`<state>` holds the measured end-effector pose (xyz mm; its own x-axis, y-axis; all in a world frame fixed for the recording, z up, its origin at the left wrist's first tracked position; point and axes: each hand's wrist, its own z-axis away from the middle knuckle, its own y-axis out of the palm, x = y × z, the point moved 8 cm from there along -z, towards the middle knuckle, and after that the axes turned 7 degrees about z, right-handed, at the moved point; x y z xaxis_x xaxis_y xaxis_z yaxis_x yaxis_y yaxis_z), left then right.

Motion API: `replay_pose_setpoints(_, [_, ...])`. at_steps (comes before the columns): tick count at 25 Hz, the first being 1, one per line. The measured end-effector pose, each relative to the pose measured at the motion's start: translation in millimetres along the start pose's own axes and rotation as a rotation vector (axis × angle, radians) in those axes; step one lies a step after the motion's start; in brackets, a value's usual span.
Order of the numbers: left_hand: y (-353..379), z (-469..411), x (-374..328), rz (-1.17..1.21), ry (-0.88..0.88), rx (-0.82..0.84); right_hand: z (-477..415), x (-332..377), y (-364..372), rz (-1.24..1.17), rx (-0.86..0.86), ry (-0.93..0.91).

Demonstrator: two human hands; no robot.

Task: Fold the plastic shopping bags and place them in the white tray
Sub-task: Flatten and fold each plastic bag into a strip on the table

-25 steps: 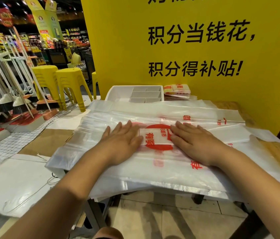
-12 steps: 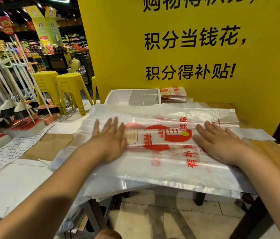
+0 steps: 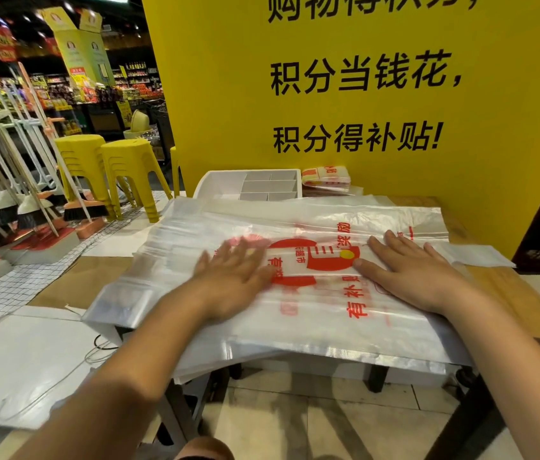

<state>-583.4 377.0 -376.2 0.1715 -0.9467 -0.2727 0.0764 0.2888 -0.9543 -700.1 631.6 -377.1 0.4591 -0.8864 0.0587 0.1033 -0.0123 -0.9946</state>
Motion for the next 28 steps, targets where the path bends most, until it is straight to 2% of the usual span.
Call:
replay_pose_setpoints(3, [-10,12,44,-0.06,-0.153,0.055,0,0,1,-0.003,0.004,-0.003])
replay_pose_setpoints(6, [-15,7,43,-0.155,-0.18,0.098,-2,0,2,0.014,0.023,0.004])
replay_pose_setpoints(8, [-30,6,27,-0.281,-0.093,0.014,-3,2,-4,0.047,0.011,-0.014])
replay_pose_setpoints(10, [-40,9,-2,-0.384,0.145,-0.08,-1,17,-19,0.117,-0.112,-0.141])
replay_pose_setpoints(12, [-41,14,-29,-0.384,0.355,-0.124,9,41,-34,0.103,-0.23,-0.318])
replay_pose_setpoints(14, [-43,12,-37,-0.371,0.384,-0.186,18,58,-40,0.084,-0.242,-0.402])
replay_pose_setpoints(17, [-51,10,-40,-0.42,0.351,-0.327,20,72,-50,0.229,-0.347,-0.385])
replay_pose_setpoints(20, [-70,5,-38,-0.346,0.332,-0.381,16,81,-63,0.322,-0.401,-0.368])
replay_pose_setpoints(22, [-96,5,-35,-0.295,0.338,-0.511,15,79,-76,0.195,-0.357,-0.353])
replay_pose_setpoints(24, [-128,20,-31,-0.229,0.311,-0.748,15,74,-92,-0.055,-0.232,-0.332])
replay_pose_setpoints(26, [-143,55,-33,-0.034,0.307,-0.967,17,70,-102,-0.348,-0.088,-0.294])
replay_pose_setpoints(27, [-142,73,-38,0.101,0.319,-1.007,19,71,-104,-0.523,-0.013,-0.271])
replay_pose_setpoints(28, [-133,85,-44,0.248,0.326,-0.976,18,72,-104,-0.71,0.051,-0.236])
